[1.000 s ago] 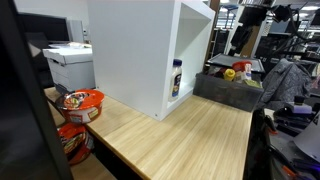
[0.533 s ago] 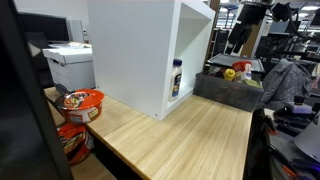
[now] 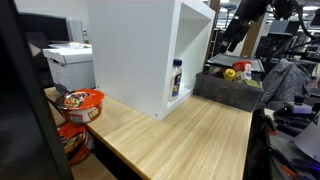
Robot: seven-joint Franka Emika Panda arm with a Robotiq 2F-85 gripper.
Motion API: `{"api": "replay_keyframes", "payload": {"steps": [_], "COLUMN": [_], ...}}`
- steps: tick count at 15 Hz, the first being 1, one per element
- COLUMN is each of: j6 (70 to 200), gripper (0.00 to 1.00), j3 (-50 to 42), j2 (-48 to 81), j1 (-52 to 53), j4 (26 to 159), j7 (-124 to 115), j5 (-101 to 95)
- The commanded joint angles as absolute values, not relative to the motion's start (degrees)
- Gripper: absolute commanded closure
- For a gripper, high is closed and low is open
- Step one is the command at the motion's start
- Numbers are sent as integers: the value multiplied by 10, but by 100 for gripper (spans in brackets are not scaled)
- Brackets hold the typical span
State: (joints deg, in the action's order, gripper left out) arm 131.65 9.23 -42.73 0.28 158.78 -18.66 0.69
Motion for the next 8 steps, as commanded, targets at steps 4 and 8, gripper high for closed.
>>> {"api": "replay_keyframes", "payload": {"steps": [4,8], "j6": [1360,1359], "gripper": [0,0], "j3": [135,127], "j2": [-412,-407], "j1": [15,11], "j4": [1591,1590], "j7": [-221,-212], "j5": [10,7]}}
